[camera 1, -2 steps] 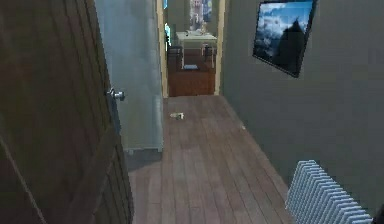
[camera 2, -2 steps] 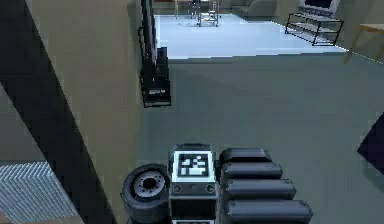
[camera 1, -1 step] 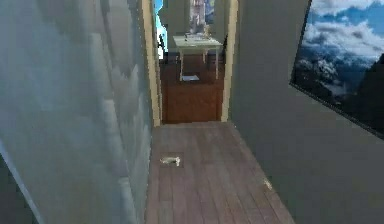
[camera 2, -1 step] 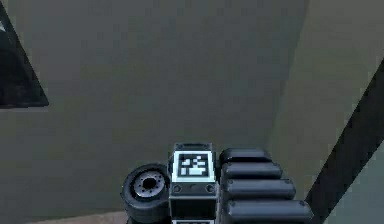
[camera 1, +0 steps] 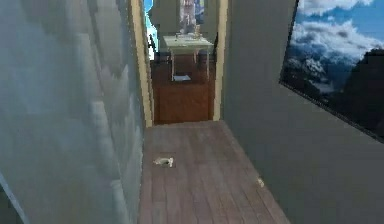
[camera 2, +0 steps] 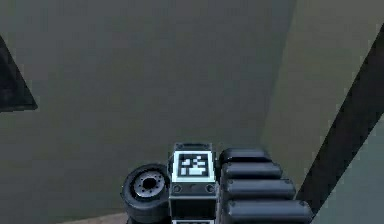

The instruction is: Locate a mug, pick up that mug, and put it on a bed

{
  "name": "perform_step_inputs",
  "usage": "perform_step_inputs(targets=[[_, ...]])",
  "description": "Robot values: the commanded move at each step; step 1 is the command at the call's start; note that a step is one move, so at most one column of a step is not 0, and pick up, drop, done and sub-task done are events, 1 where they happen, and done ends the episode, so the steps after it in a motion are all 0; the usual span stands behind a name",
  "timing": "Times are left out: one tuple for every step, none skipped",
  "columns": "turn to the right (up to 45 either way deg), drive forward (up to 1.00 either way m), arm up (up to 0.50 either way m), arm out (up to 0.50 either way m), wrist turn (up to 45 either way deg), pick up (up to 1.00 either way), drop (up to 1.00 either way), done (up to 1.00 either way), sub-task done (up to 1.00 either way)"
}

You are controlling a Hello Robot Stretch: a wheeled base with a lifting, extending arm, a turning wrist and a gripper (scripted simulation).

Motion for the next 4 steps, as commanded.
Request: perform_step_inputs(targets=[[15.0, 0.00, 0.00, 0.00, 0.0, 0.00, 0.00, 0.00, 0.00], [0.0, 0.65, 0.00, 0.00, 0.0, 0.00, 0.00, 0.00, 0.00], [-18.0, 0.00, 0.00, 0.00, 0.0, 0.00, 0.00, 0.00, 0.00], [0.0, 1.00, 0.00, 0.00, 0.0, 0.00, 0.00, 0.00, 0.00]])
